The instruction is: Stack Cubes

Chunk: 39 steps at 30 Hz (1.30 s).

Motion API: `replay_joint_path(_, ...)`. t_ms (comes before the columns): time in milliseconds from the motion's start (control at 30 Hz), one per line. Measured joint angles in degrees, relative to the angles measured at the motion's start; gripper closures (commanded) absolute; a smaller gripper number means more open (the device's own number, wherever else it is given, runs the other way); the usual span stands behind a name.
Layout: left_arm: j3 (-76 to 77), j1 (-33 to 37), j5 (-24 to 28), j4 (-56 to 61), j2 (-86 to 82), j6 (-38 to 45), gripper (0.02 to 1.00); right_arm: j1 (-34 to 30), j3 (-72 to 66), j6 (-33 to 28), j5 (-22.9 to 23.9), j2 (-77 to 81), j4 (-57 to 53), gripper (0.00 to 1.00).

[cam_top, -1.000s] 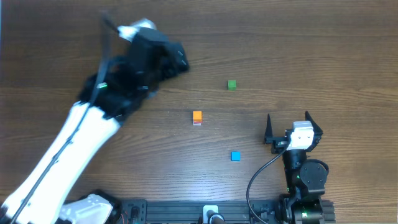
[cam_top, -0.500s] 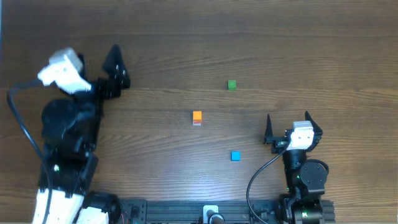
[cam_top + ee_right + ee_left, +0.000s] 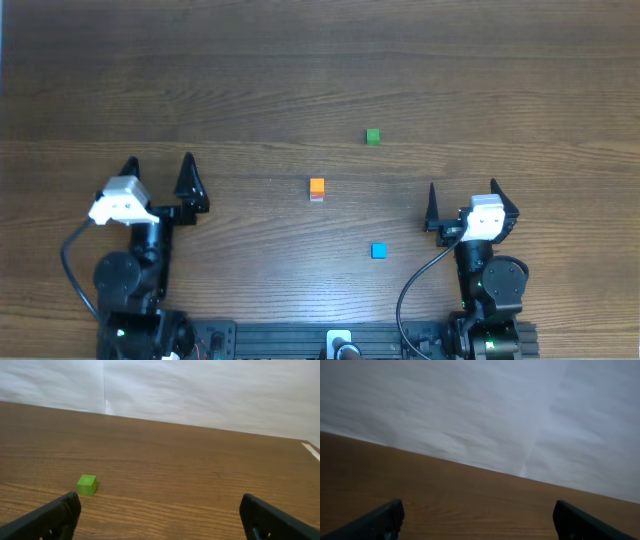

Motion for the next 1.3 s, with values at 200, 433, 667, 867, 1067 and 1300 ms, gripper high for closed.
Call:
replay_joint_path(200, -5.8, 2.0, 3.5, 1.0, -7.1, 2.5, 0.058, 0.0, 0.0, 0.0, 0.0, 0.0, 0.0, 0.007)
replay_joint_path(433, -7.5, 2.4, 5.6, 1.1, -9.8, 5.2, 0.053, 0.0, 0.0, 0.0, 0.0, 0.0, 0.0, 0.007)
replay_joint_path(667, -8.5, 2.4, 6.6, -4.9, -11.8, 6.3, 0.018, 0.0, 0.0, 0.0, 0.0, 0.0, 0.0, 0.007)
replay_joint_path(867, -8.6, 2.4, 7.0, -11.8, -12.7, 6.3, 0.018, 0.0, 0.0, 0.0, 0.0, 0.0, 0.0, 0.007)
replay_joint_path(1067, -8.6, 2.4, 7.0, -11.8, -12.7, 6.5, 0.018, 0.0, 0.0, 0.0, 0.0, 0.0, 0.0, 0.009)
replay_joint_path(1300, -8.6, 2.3, 7.0, -11.8, -12.7, 6.5, 0.018, 0.0, 0.0, 0.0, 0.0, 0.0, 0.0, 0.009)
